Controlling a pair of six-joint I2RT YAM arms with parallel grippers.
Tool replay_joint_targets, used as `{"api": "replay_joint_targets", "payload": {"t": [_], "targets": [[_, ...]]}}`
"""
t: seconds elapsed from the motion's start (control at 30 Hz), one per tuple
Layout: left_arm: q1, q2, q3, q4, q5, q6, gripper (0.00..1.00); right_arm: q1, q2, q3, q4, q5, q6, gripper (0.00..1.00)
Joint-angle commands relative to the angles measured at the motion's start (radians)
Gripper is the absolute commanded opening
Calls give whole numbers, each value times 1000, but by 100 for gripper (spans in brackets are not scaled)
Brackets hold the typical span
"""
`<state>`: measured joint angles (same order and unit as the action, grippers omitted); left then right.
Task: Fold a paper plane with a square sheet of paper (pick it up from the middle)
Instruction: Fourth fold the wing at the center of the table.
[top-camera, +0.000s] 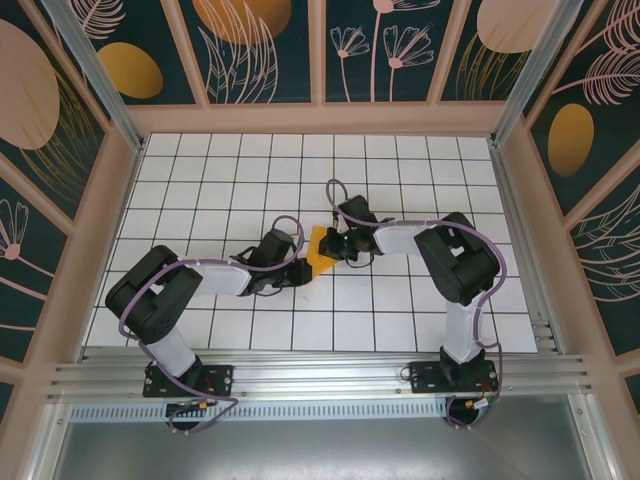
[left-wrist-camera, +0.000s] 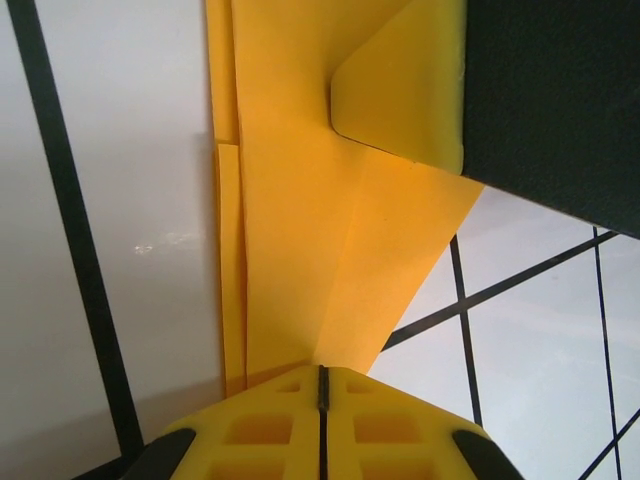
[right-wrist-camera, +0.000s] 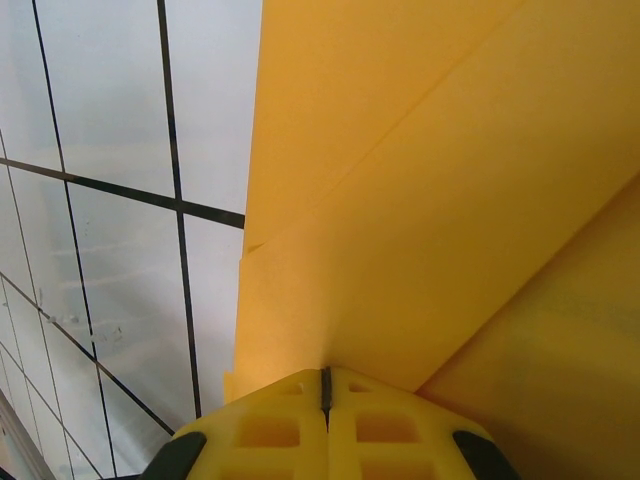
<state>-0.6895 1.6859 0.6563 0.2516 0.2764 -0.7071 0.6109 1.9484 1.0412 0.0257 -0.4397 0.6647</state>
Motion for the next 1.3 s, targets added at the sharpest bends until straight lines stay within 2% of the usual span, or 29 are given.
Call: {"api": "replay_joint_targets", "payload": {"t": [0.0, 0.3, 0.87, 1.07, 1.27], "targets": [[-6, -16, -49, -69, -8, 1, 8, 6, 113, -35, -154, 150, 4, 1], [-6, -40, -102, -76, 40, 26, 5, 6, 126, -30, -165, 155, 8, 2], [-7, -117, -100, -181, 19, 47, 4, 4, 137, -24, -178, 162, 10, 2], [-7, -195, -63, -142, 65, 40, 5, 4, 143, -21, -178, 160, 13, 2], [-7, -177, -10, -79, 11, 12, 8, 3, 149, -18, -177, 156, 15, 2]]}}
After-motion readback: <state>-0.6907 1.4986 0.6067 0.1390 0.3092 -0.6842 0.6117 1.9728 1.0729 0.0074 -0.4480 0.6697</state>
